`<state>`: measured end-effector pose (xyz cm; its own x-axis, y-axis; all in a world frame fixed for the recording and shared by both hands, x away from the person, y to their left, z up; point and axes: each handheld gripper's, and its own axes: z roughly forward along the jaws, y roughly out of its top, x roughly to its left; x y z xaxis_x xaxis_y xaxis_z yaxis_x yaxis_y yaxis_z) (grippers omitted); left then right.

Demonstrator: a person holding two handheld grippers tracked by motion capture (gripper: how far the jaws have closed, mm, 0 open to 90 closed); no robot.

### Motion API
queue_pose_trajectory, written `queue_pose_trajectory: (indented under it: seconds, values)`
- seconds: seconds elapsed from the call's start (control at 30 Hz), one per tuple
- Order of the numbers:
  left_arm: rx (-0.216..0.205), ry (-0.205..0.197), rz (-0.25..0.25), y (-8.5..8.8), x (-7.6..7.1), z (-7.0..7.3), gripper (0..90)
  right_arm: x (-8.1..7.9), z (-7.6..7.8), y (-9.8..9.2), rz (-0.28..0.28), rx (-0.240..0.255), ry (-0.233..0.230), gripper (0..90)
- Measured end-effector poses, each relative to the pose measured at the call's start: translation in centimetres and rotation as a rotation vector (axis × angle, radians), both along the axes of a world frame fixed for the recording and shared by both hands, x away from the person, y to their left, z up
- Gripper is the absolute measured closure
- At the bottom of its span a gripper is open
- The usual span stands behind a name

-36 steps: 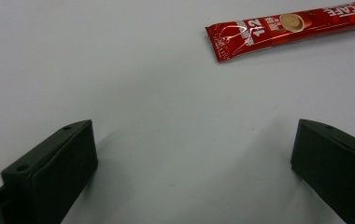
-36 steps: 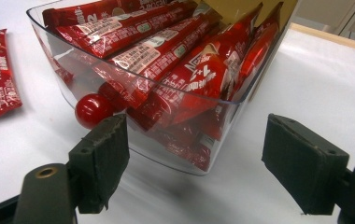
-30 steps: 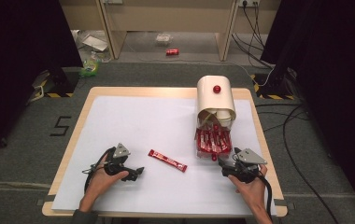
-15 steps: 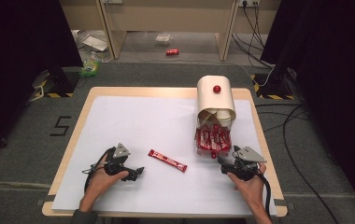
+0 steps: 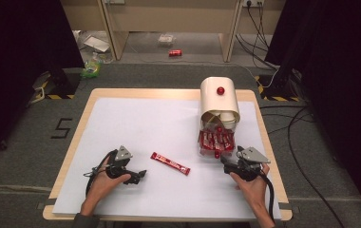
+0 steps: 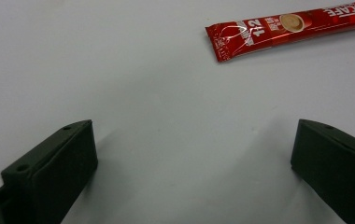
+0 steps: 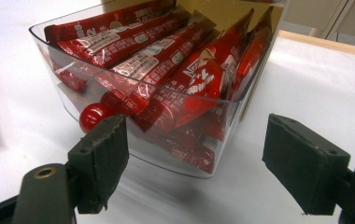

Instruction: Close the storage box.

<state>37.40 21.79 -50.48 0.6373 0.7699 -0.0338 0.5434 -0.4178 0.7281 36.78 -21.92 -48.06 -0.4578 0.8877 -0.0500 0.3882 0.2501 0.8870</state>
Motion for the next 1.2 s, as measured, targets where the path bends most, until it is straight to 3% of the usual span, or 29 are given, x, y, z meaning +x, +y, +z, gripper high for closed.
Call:
queue_pose_trajectory:
  seconds: [1.2]
  values:
    - [0.0,0.0,0.0,0.0,0.0,0.0,0.0,2.5,-0.6,0.1,-0.04,0.041,-0.029,23.8]
